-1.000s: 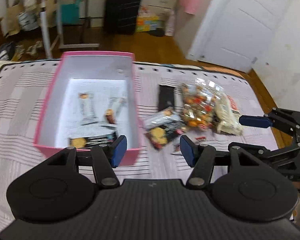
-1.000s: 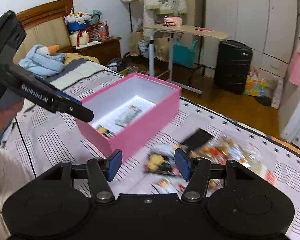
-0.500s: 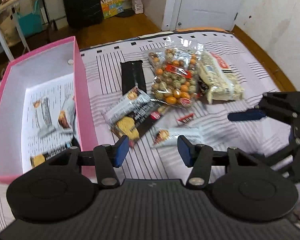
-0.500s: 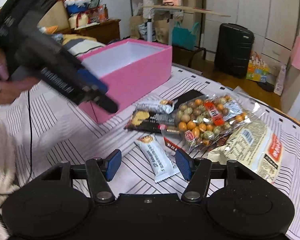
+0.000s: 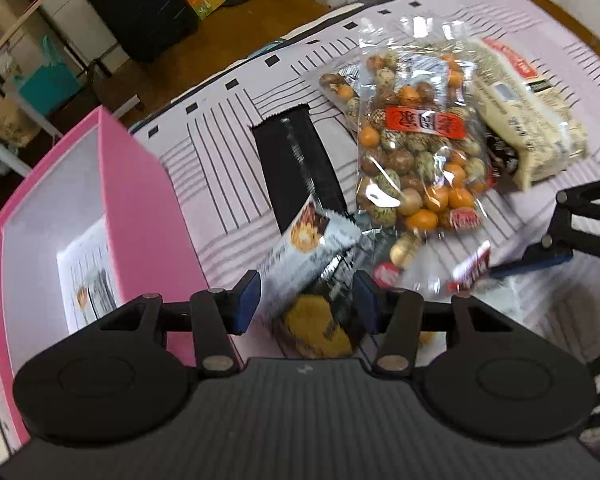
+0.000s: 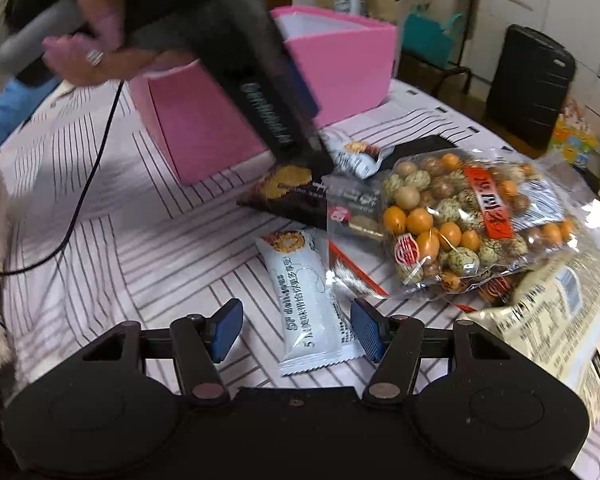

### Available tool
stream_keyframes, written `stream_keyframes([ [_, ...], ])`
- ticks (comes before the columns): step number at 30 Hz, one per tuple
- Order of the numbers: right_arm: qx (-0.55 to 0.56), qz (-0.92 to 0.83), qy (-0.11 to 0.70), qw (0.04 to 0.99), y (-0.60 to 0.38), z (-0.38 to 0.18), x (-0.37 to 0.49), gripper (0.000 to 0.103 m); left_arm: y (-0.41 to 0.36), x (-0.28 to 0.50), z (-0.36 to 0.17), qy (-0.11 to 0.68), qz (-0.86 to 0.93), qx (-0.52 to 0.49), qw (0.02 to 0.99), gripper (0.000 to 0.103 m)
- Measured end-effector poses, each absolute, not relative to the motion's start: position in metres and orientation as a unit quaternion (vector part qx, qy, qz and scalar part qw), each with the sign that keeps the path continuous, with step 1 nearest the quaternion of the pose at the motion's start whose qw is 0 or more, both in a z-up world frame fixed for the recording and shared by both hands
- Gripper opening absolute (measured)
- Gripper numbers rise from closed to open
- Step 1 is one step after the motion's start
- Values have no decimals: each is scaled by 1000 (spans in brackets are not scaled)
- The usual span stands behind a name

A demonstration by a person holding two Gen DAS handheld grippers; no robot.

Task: Organize snacks
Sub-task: 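Grasp a white bar with the left gripper while the right grasps another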

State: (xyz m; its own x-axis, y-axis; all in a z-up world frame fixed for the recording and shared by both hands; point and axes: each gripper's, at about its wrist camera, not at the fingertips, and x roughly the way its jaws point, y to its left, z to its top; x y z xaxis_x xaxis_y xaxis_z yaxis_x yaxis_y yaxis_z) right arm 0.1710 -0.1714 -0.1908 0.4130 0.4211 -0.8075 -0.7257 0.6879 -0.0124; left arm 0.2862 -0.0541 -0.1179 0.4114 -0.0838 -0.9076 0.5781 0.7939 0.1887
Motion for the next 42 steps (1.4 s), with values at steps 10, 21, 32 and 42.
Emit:
stream_keyframes([
  [10, -196, 333, 398, 832, -175, -203, 169, 53, -71, 306, -143, 501, -248, 284, 779, 50],
  [21, -180, 304, 403, 845, -179, -197, 157, 40, -57, 323, -151, 523, -250, 243, 778, 31],
  [32, -134, 261, 426, 856, -186, -191, 139, 39, -41, 286, -125, 457, -205, 228, 835, 21],
  [42, -115, 236, 442, 857, -183, -182, 123, 37, -18, 243, -81, 420, -207, 156, 870, 20],
])
